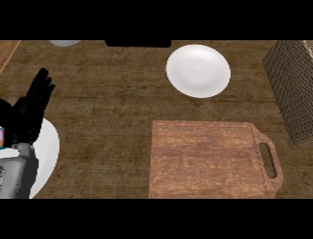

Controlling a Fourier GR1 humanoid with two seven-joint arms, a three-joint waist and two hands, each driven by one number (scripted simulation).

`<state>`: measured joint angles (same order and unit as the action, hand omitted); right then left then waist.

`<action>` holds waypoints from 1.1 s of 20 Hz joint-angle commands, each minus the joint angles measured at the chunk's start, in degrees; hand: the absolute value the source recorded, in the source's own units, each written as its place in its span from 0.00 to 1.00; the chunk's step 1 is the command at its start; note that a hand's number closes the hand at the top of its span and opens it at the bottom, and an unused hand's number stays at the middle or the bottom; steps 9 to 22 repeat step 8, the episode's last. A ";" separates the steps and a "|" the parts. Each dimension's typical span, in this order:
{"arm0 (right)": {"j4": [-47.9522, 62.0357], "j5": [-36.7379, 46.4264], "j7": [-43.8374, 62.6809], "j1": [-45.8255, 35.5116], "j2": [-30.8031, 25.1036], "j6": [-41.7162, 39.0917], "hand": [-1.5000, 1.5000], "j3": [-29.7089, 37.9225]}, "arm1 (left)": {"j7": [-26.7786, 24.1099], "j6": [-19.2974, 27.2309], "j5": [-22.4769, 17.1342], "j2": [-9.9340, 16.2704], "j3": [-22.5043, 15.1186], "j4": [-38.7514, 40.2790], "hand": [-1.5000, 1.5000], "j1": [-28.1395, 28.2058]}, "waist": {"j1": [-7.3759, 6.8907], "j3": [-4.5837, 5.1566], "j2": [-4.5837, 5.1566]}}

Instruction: Pick the lemon from the cutting board and place it in the basket

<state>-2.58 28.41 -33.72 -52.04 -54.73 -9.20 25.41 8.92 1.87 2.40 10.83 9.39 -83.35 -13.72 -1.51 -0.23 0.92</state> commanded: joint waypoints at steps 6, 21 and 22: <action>0.28 -4.97 -6.05 9.99 -7.58 -13.03 0.00 4.37 | -0.07 -0.16 -0.32 0.36 0.40 -0.74 0.50 -0.09 | 0.01 -0.24 0.36; -0.92 -5.33 -6.80 10.17 -9.06 -15.34 0.00 4.62 | -0.48 0.30 0.71 -0.14 -0.47 -0.68 0.50 0.55 | -0.37 -0.26 0.39; -0.92 -5.33 -6.80 10.17 -9.06 -15.34 0.00 4.62 | -0.48 0.30 0.71 -0.14 -0.47 -0.68 0.50 0.55 | -0.37 -0.26 0.39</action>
